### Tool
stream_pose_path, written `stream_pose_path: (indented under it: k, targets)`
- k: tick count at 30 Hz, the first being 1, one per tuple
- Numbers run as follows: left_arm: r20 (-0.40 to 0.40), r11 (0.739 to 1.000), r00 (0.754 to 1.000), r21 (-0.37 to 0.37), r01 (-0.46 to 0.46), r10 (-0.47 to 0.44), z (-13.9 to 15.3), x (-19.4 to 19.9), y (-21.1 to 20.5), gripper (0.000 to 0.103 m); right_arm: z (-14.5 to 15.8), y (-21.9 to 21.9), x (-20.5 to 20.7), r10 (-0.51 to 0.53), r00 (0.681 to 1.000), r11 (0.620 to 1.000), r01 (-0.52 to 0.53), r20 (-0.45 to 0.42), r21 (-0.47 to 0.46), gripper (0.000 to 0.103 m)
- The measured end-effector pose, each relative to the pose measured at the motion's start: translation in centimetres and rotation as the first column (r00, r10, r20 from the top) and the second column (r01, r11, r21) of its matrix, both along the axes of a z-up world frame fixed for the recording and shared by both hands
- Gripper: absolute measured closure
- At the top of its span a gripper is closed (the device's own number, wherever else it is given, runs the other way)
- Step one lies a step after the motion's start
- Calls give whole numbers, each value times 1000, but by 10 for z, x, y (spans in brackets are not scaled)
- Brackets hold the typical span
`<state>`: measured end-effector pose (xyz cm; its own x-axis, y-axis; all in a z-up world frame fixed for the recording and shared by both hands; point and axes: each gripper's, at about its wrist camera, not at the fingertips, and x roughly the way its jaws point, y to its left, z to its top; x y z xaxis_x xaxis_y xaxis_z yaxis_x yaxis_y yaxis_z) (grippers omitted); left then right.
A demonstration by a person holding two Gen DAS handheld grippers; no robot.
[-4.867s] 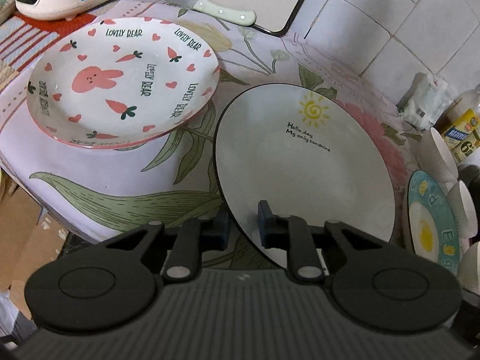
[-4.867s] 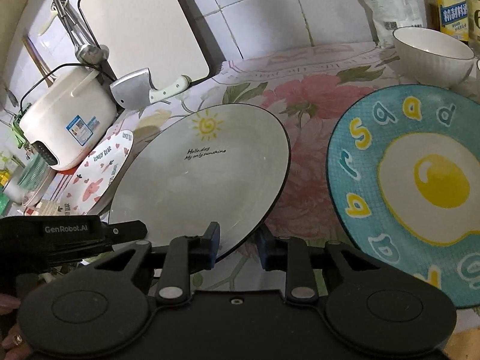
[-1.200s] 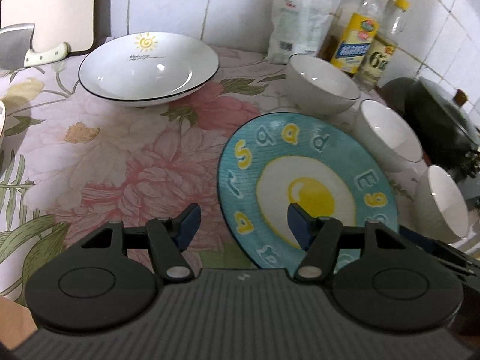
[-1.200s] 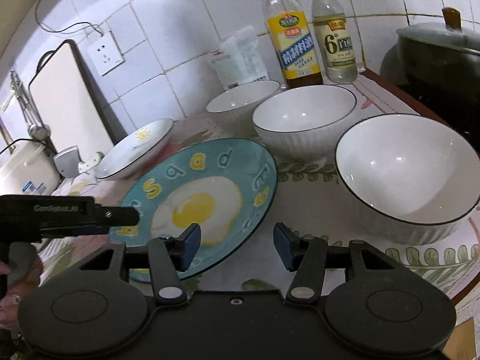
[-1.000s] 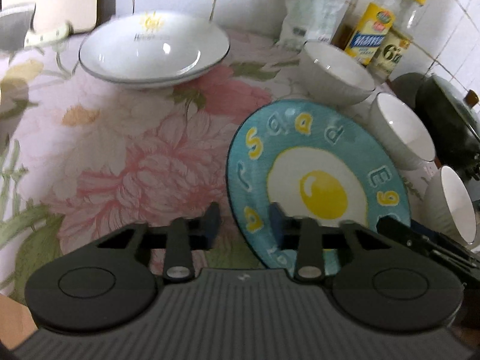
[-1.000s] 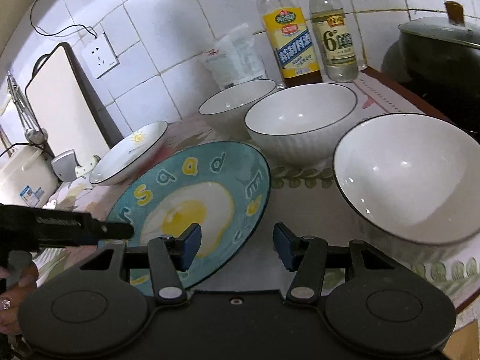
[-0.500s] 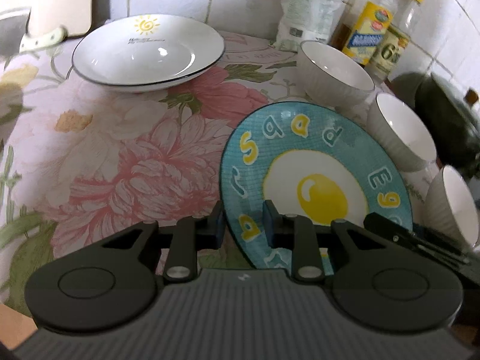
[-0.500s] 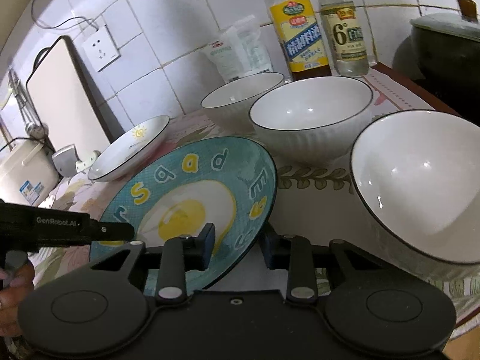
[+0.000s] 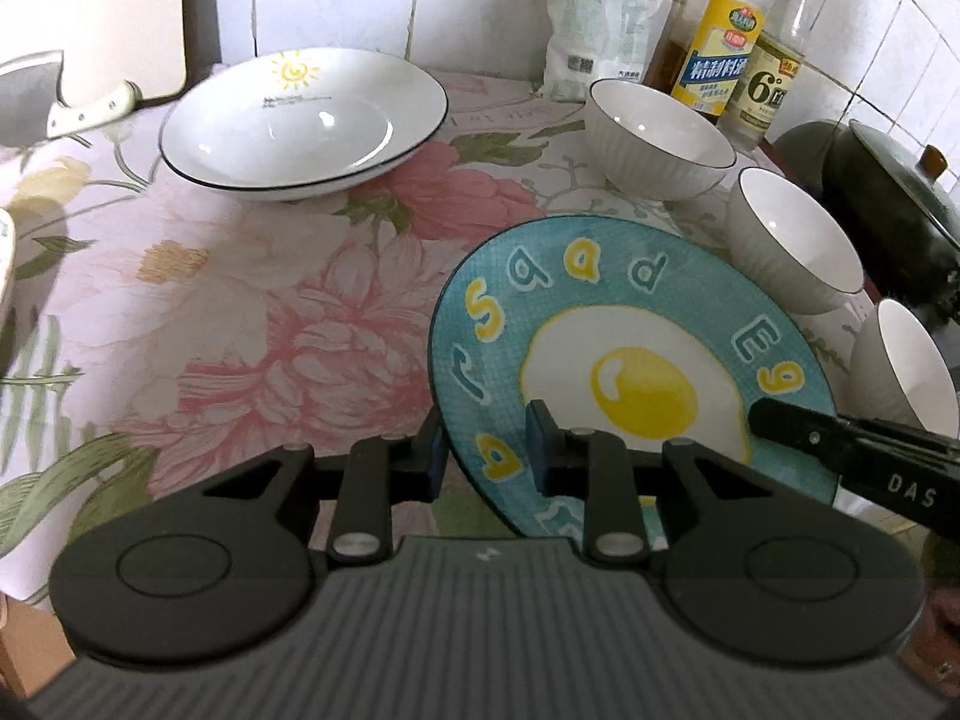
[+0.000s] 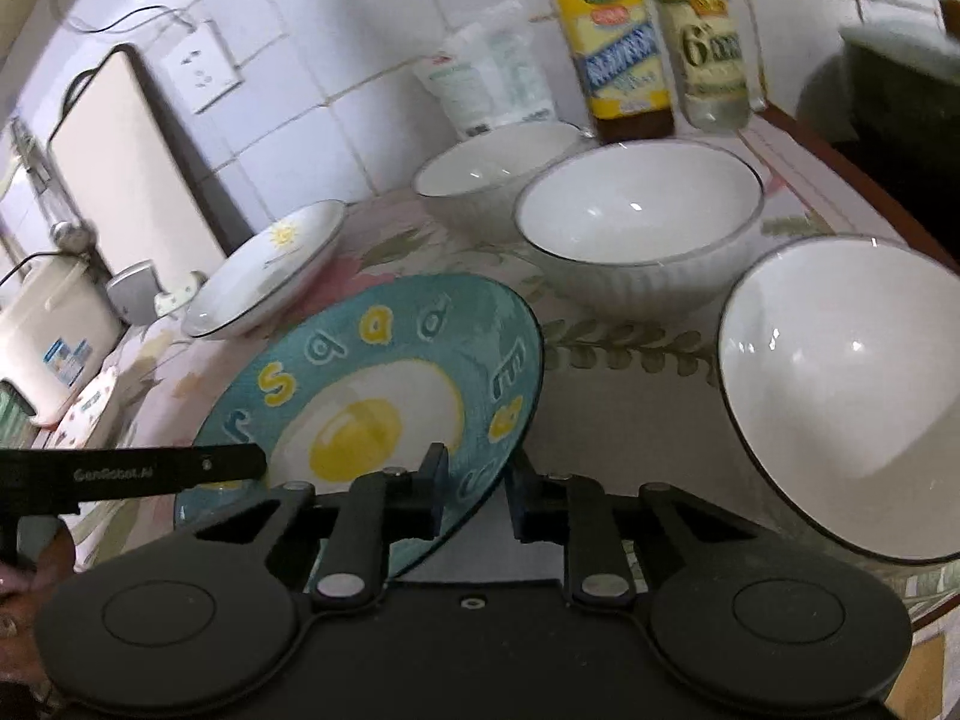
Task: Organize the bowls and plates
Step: 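Lift the blue egg plate and carry it toward the white sun plate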
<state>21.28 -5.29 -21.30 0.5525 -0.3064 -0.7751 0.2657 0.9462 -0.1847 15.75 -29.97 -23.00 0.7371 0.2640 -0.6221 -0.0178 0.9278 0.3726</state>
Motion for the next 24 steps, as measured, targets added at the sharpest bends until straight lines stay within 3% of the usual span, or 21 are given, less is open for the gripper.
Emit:
stream_pose_path:
  k: [3,10,24]
  targets:
    - [48,999,999,41,11,-13,7,-14,4,78,4,4,0,19,1000,1000,-19,-17,14,78]
    - [82,999,997,49,-5,1,32,-39,26,78,26,21,-9,61,998,998,-61,-26,36,78]
    - [153,1000,988,-19,-21,23,95,-61,79,78,93,53,-13,166,986,986,-167,22,5,77]
